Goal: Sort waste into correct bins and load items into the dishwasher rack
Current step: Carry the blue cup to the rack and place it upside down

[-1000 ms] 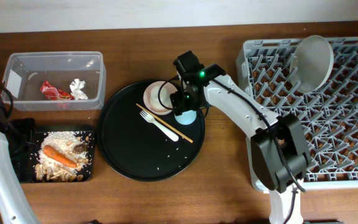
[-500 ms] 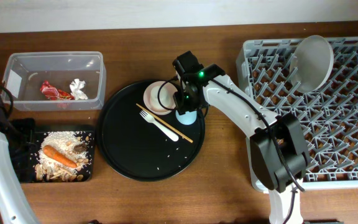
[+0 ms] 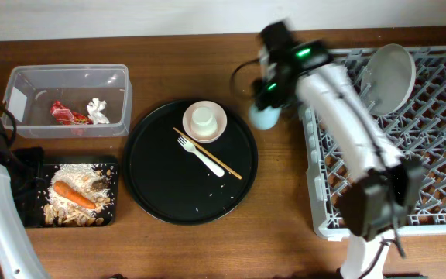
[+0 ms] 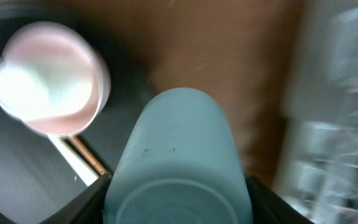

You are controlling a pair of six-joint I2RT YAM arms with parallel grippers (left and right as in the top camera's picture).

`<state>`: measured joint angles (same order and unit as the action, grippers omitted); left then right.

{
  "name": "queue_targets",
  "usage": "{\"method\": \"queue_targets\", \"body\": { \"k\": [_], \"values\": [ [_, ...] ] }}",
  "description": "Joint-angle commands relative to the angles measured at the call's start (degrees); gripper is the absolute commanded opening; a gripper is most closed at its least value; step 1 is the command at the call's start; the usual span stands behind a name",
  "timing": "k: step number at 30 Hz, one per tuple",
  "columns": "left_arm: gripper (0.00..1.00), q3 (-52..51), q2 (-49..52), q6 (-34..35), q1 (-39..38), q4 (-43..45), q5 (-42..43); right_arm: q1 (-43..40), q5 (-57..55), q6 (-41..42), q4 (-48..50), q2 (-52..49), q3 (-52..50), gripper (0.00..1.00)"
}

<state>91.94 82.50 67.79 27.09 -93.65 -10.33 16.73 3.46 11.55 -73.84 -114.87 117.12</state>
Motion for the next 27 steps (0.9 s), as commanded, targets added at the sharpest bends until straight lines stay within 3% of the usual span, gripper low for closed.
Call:
{"method": "queue_targets", "body": {
  "k": [1, 5, 14, 20, 27],
  "values": [
    [0.99, -0.2, -0.39, 0.76, 0.24, -0.09, -0.15, -8.9, -1.42, -1.77, -4.57, 3.63, 9.79, 0.52],
    [0.99, -0.2, -0.39, 0.74, 0.24, -0.09, -0.15, -22.45, -1.81, -2.27, -9.18, 3.67, 18.32, 0.53],
    [0.99, -0.2, -0.39, 0.74, 0.24, -0.11, -0.15, -45.64, 1.01, -1.38, -7.93, 2.43, 18.43, 0.53],
    [0.99, -0.2, -0.39, 0.76, 0.2, -0.09, -0.15, -52.37, -0.55, -1.38, -7.52, -3.48, 18.43, 0.55],
    [0.99, -0.2, -0.39, 0.76, 0.2, -0.09, -0.15, -53.48, -1.73, -1.42, -7.52, -10.8, 18.43, 0.58]
  ]
}}
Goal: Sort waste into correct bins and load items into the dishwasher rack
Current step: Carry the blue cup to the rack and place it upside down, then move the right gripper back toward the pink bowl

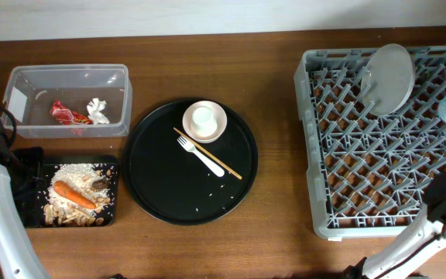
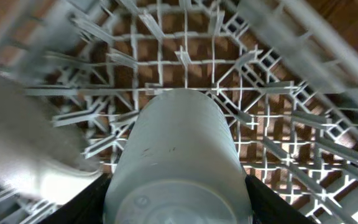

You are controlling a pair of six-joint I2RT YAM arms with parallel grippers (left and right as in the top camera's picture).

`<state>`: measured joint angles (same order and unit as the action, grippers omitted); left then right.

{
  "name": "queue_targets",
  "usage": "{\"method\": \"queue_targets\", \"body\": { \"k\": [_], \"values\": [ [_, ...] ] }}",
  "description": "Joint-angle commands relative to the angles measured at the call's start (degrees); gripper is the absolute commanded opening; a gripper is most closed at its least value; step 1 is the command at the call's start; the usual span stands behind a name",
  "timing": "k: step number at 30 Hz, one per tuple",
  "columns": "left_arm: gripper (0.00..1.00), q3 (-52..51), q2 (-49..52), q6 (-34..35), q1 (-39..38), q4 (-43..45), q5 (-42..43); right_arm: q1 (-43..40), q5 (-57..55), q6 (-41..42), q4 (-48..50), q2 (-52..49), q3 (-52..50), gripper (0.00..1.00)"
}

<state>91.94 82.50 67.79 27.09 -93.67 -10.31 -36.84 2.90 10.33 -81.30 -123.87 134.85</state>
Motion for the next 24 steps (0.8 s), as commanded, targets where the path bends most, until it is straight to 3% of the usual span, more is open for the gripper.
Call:
{"method": "queue_targets", "body": {
  "k": [1, 2, 4, 5, 11, 16, 20, 24],
  "values": [
    [0.99, -0.2, -0.39, 0.76, 0.2, -0.07, -0.15, 0.07, -1.53, -0.17, -0.11, -2.75, 0.7, 0.61],
    [0.99, -0.2, -0.39, 0.76, 0.2, -0.07, -0.17, 0.07, -1.68, -0.17, -0.24, -3.61, 0.7, 0.66],
    [0.99, -0.2, -0.39, 0.74, 0.2, -0.07, -0.17, 0.07, -1.66, -0.15, -0.52, -4.52, 0.7, 0.96],
    [0.99, -0.2, -0.39, 0.76, 0.2, -0.07, -0.17, 0.07, -1.68, 0.63, -0.59, -4.52, 0.7, 0.99],
    [0.99, -0.2, -0.39, 0.76, 0.2, -0.07, -0.17, 0.13, 0.96, 2.23, -2.54, -2.78, 0.83, 0.99],
    [0.99, -0.2, -0.39, 0.76, 0.2, -0.07, -0.17, 2.54, 18.47, 2.21, -2.93, 2.84, 0.83, 0.99],
    [0.99, -0.2, -0.39, 0.76, 0.2, -0.07, -0.17, 11.74, 22.21, 0.76, -2.78, 8.44, 0.83, 0.99],
    [0.99, -0.2, -0.39, 0.76, 0.2, -0.07, -0.17, 28.35, 21.84, -7.89, -3.13, 9.7, 0.7, 0.99]
  ]
}}
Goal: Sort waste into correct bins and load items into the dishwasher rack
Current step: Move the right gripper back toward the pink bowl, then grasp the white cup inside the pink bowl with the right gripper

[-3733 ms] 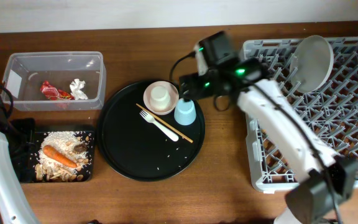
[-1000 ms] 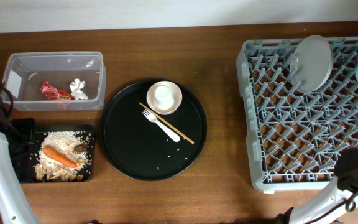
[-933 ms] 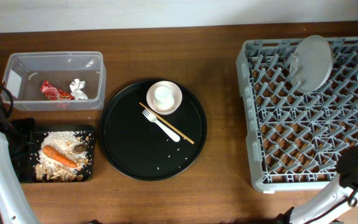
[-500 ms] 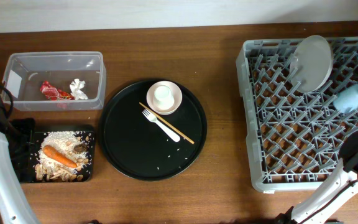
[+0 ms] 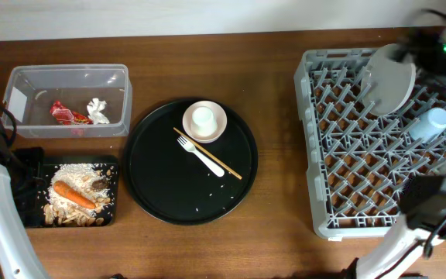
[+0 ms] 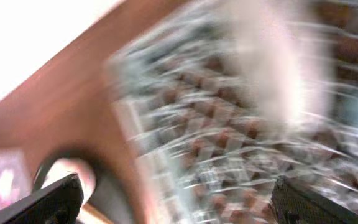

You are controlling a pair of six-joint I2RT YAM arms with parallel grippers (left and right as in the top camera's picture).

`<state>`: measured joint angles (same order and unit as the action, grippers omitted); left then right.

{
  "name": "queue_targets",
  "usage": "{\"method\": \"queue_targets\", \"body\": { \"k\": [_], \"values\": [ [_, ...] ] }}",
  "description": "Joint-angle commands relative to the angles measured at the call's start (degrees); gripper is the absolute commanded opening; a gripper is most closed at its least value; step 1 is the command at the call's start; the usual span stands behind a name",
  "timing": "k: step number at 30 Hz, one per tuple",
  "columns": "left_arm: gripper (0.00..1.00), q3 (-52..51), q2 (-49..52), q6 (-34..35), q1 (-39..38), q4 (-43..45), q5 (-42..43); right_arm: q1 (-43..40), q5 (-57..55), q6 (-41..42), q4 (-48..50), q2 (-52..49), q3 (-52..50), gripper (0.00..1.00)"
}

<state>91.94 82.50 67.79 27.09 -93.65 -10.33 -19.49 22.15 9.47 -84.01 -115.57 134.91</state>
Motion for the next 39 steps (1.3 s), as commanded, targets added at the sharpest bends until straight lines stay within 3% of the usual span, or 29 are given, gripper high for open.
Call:
{"method": "queue_targets", "body": {
  "k": [1, 8, 15, 24, 39],
  "values": [
    [0.99, -0.2, -0.39, 0.76, 0.2, -0.09, -0.15, 14.64, 1.9, -8.35, -0.37, 0.87, 0.63, 0.99],
    [0.99, -0.17, -0.39, 0.76, 0.2, -0.04, -0.15, 38.77, -9.99, -5.07, 4.13, -8.09, 0.63, 0.99],
    [0.99, -0.2, -0.39, 0.74, 0.2, -0.07, -0.15, 51.65, -15.91, 1.66, 12.9, -18.75, 0.63, 0.99],
    [0.99, -0.2, -0.39, 0.74, 0.2, -0.07, -0.15, 55.15, -21.79, 5.03, 15.52, -22.71, 0.63, 0.99],
    [0.99, -0.2, -0.39, 0.76, 0.2, -0.07, -0.13, 55.1, -22.03, 4.98, 18.05, -26.36, 0.61, 0.97]
  ]
}}
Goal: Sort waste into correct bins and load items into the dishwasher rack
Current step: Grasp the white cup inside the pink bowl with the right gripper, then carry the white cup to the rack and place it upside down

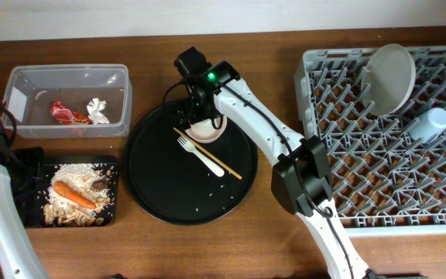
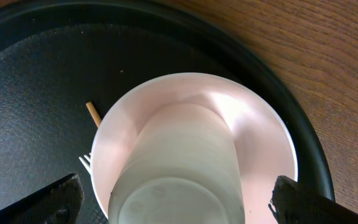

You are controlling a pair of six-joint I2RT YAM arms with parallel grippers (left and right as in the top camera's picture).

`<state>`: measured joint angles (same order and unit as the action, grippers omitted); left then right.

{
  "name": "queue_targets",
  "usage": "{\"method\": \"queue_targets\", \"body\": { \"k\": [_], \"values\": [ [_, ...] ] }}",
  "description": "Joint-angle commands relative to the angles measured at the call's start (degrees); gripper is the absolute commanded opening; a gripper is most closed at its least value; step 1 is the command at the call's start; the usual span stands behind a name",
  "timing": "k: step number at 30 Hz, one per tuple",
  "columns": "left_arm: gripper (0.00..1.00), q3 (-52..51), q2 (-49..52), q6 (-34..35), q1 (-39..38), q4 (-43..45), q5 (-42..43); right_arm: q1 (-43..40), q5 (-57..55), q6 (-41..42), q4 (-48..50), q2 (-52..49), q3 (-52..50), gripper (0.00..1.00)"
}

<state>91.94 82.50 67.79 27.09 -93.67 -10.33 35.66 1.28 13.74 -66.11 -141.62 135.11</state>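
On the round black tray (image 1: pixel 169 194) sits a pink bowl (image 2: pixel 260 162) with a white cup (image 2: pixel 179 168) standing in it. My right gripper (image 2: pixel 179 205) hangs open just above the bowl (image 1: pixel 207 135), its fingers (image 2: pixel 55 199) wide on either side of the cup and clear of it. A white fork (image 1: pixel 204 157) and a wooden chopstick (image 1: pixel 224 165) lie on the tray beside the bowl. In the grey dishwasher rack (image 1: pixel 378 170) rest a light blue cup (image 1: pixel 430 124) and a white bowl (image 1: pixel 389 77). The left arm shows at the left edge, its jaws hidden.
A clear bin (image 1: pixel 68 70) at the far left holds a red wrapper (image 1: pixel 70 115) and crumpled paper (image 1: pixel 97 110). Below it a black tray (image 1: pixel 29 217) holds a carrot (image 1: pixel 73 194) and food scraps. My right arm stretches from the rack's left side across to the round tray.
My right gripper was empty at the rack's far right corner. It now stands open over the pink bowl on the black tray, around the white cup. The blue cup stays in the rack.
My right gripper held the blue cup between tray and rack, then over the rack's right side. After that the cup lay in the rack and the gripper was empty. Now the gripper is back at the tray, open around the white cup.
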Motion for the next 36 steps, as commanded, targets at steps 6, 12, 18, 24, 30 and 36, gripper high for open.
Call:
{"method": "queue_targets", "body": {
  "k": [6, 12, 18, 24, 30, 36],
  "values": [
    [0.99, -0.2, -0.39, 0.76, 0.2, -0.04, -0.13, -0.02, -1.16, 0.72, 0.09, -0.94, 0.42, 0.9],
    [0.99, -0.2, -0.39, 0.76, 0.2, -0.04, -0.13, -0.04, -1.16, 0.72, -0.31, -1.38, 0.42, 0.8],
    [0.99, -0.2, -0.39, 0.76, 0.2, -0.04, -0.13, -0.04, -1.14, 0.74, -0.55, -1.38, 0.44, 0.71],
    [0.99, -0.2, -0.39, 0.76, 0.2, -0.04, -0.13, -0.09, -1.2, 0.74, -1.16, -1.03, 0.61, 0.66],
    [0.99, -0.2, -0.39, 0.76, 0.2, -0.04, -0.13, -0.11, -1.18, 0.79, -1.44, 1.66, 0.68, 0.59],
    [0.99, -0.2, -0.39, 0.76, 0.2, -0.04, -0.13, -0.66, -2.01, 0.76, -1.77, 6.75, 0.98, 0.54]
  ]
}}
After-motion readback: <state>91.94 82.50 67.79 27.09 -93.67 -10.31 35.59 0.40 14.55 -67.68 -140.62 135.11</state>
